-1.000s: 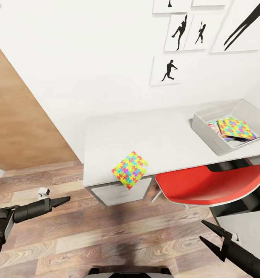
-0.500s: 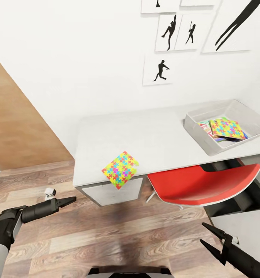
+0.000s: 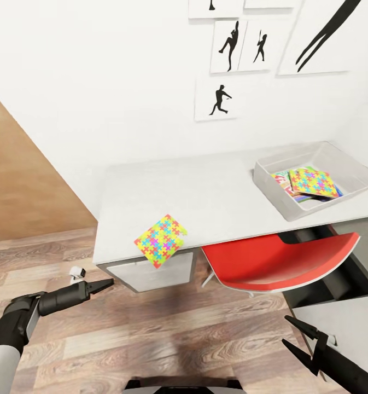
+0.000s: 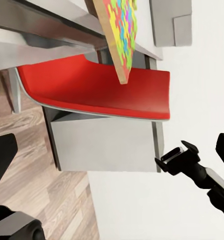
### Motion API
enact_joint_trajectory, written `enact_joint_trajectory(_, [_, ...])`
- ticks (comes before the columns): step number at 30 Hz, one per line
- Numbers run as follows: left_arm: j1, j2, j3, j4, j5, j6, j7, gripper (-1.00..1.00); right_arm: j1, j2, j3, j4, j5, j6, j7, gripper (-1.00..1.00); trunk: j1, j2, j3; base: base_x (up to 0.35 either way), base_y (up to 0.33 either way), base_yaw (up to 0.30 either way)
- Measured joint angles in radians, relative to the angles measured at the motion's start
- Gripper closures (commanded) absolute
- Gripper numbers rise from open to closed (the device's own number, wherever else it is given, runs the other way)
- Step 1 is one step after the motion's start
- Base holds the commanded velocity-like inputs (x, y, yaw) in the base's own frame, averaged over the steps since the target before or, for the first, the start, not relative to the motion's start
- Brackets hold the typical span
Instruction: Put all the toys in the child's room - the three board games (two on the bed and one on the table), the two jigsaw puzzles on the table, and the tennis ball on the table - inside the toy box on the table in the child's room.
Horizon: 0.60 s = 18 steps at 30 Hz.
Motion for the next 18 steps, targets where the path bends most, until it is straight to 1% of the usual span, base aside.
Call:
enact_joint_trajectory(6, [0.0, -0.017, -0.001, 0.0, 0.001, -0.004, 0.0, -1.0, 0.0, 0.0, 0.001, -0.003, 0.0, 0.0, 0.0, -1.0, 0.0, 0.0, 0.0, 0.0, -0.004, 0.0])
enact_joint_trajectory(7, [0.0, -0.02, -0.006, 0.0, 0.001, -0.004, 0.0, -1.0, 0.0, 0.0, 0.001, -0.003, 0.0, 0.0, 0.0, -1.0, 0.0, 0.0, 0.0, 0.0, 0.0, 0.0])
enact_joint_trajectory(9, [0.0, -0.025, -0.024, 0.0, 0.001, -0.005, 0.0, -1.0, 0.0, 0.0, 0.002, -0.003, 0.0, 0.0, 0.002, -1.0, 0.0, 0.0, 0.0, 0.0, 0.0, 0.0])
enact_joint_trajectory(10, [0.0, -0.027, -0.041, 0.0, 0.003, -0.007, 0.0, -1.0, 0.0, 0.0, 0.002, -0.004, 0.0, 0.0, 0.002, -1.0, 0.0, 0.0, 0.0, 0.0, 0.0, 0.0])
enact_joint_trajectory(13, [-0.001, -0.029, -0.072, 0.0, 0.007, -0.014, 0.0, -1.0, 0.0, 0.0, 0.003, -0.006, 0.0, 0.0, 0.003, -1.0, 0.0, 0.0, 0.0, 0.0, 0.0, 0.0])
enact_joint_trajectory(18, [-0.003, -0.028, -0.092, 0.0, 0.01, -0.024, 0.0, -1.0, 0.0, 0.0, 0.004, -0.01, 0.0, 0.0, 0.004, -1.0, 0.0, 0.0, 0.0, 0.0, 0.0, 0.0])
